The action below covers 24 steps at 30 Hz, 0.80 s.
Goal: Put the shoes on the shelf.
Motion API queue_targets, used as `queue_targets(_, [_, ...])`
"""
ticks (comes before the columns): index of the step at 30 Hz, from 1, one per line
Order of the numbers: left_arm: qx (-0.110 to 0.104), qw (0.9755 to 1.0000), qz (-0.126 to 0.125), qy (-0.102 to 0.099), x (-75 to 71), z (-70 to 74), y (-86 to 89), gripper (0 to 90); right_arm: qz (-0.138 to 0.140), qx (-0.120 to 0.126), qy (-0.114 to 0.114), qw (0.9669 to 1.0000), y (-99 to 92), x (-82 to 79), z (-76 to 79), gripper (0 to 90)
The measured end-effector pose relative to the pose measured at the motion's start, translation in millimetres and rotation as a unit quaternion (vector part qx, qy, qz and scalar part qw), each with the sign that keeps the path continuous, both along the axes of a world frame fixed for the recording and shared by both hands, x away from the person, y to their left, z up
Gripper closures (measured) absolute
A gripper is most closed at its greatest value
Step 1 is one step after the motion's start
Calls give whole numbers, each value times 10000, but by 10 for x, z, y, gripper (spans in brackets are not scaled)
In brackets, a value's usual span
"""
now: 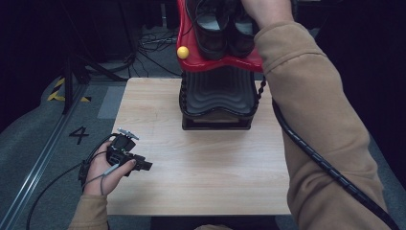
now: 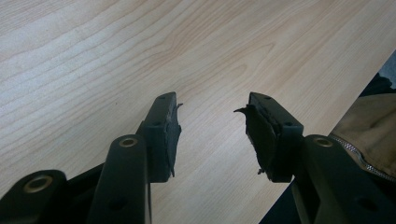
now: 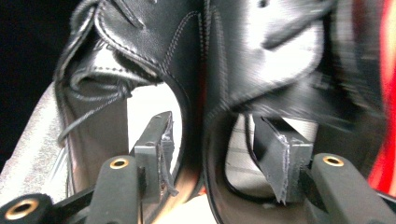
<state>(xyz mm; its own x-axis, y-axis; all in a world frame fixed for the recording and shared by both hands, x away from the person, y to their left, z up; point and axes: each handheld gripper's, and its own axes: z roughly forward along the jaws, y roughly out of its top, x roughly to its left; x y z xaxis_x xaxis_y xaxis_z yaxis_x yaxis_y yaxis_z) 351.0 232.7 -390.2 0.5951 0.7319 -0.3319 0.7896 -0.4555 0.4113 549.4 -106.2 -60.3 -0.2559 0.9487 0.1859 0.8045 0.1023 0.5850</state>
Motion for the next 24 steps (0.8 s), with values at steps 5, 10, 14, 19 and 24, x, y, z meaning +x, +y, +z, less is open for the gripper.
queue_targets(5, [34,10000,-26,31,2,1,-54,541,135,13,-167,9998,-275,-159,138,469])
queue_targets(10, [111,9999,-85,-23,-8,38,-115,538,471,-139,-310,9983,-523,-350,219,455])
queue_targets(14, [144,9998,-79,-82,-26,84,-136,535,823,-339,-471,9949,-721,-628,205,452])
queue_targets(19, [182,9998,-47,-114,-48,119,-139,531,1103,-412,-565,9914,-919,-887,108,450])
queue_targets(24, [176,9997,39,-158,-68,161,-122,531,1273,-363,-597,9894,-1152,-1108,-92,446])
